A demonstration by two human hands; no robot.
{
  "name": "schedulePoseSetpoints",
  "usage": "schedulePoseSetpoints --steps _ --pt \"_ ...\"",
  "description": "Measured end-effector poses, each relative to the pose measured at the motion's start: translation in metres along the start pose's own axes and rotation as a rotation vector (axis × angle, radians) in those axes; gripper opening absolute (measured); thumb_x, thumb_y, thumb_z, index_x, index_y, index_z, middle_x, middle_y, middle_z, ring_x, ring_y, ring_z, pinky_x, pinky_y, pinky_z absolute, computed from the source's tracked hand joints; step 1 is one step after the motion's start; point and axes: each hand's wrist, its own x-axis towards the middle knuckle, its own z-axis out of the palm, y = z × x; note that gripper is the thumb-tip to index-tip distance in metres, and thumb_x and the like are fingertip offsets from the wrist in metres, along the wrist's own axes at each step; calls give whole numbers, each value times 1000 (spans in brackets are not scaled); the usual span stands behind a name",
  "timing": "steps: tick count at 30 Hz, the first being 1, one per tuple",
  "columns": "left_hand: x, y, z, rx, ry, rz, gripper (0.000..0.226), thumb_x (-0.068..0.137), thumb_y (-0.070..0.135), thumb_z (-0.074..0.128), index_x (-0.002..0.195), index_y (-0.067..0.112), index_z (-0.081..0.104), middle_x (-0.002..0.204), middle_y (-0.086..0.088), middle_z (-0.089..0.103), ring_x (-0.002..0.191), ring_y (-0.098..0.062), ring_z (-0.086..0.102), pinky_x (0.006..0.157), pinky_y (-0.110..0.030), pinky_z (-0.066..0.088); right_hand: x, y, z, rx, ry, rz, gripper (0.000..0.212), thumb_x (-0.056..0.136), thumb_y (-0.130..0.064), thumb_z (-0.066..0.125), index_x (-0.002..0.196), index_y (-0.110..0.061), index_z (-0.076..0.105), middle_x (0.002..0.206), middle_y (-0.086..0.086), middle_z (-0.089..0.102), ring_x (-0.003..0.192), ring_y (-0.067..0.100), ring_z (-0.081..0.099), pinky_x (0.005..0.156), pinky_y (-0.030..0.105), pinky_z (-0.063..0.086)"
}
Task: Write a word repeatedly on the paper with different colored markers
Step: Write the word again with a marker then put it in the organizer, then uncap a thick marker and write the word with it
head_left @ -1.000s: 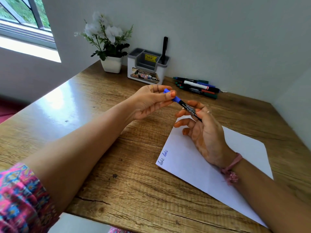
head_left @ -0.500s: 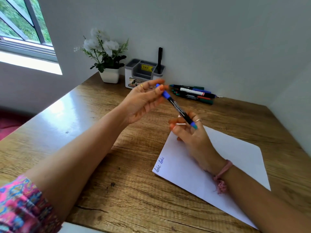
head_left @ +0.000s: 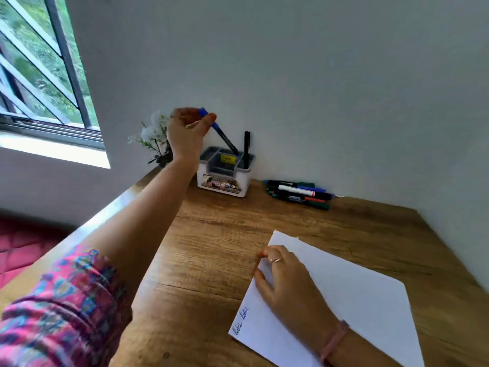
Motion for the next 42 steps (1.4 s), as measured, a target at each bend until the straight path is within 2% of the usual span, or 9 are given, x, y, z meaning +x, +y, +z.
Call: schedulePoseSetpoints --steps 5,10,12,15,23,28,33,37,42 --pt "35 -18 46 175 -87 76 32 70 13 81 83 22 53 85 -1 67 84 -21 68 81 -40 57 2 3 3 23 4 -5 33 92 -43 44 122 -28 46 120 -13 49 108 6 45 94 13 32" --pt "40 -48 73 360 -180 68 30 73 14 80 94 9 58 84 2 64 74 -10 61 62 -6 47 6 5 6 -5 2 -25 39 89 -43 43 124 -26 48 122 -11 51 109 9 47 91 14 27" --pt "39 -58 78 447 -209 88 35 72 15 80 98 3 62 87 -2 63 70 -5 57 58 -2 42 5 5 8 -10 -9 -9 38 91 -44 44 125 -27 46 124 -12 49 111 9 46 92 14 25" --pt "39 -70 81 513 -261 90 38 69 14 83 97 0 63 89 -6 66 70 -7 57 58 -3 44 6 4 9 -21 -7 -16 36 90 -45 45 122 -28 47 121 -12 51 108 10 48 93 16 30" --pt "39 -76 82 635 -383 108 39 73 10 78 109 2 66 99 -16 70 80 -12 59 63 -4 44 8 4 5 -12 -76 0 38 93 -47 41 128 -30 39 130 -14 42 114 5 39 96 14 24" --pt "38 -72 78 648 -325 126 42 78 11 74 118 7 62 87 -5 62 81 -12 57 75 -12 42 7 5 5 -18 -70 -14 37 94 -46 40 127 -29 39 129 -13 42 114 5 39 94 15 24" --pt "26 -67 77 614 -294 236 27 81 20 72 104 9 66 85 0 64 79 -11 60 77 -17 48 6 4 2 -13 -69 -39 36 95 -44 39 127 -28 39 128 -13 41 113 3 37 93 14 23" --pt "-13 -68 87 662 -551 407 18 83 18 71 97 8 68 89 -3 63 79 -9 60 75 -8 46 5 1 1 6 -32 -45 32 95 -41 41 122 -25 45 124 -10 46 109 5 41 90 15 26" --pt "-50 -83 103 818 -829 438 18 86 16 65 101 6 69 95 -10 64 85 -18 63 79 -21 48 3 1 -1 15 -26 -34 32 95 -41 40 122 -24 46 124 -8 47 111 7 41 93 15 26"
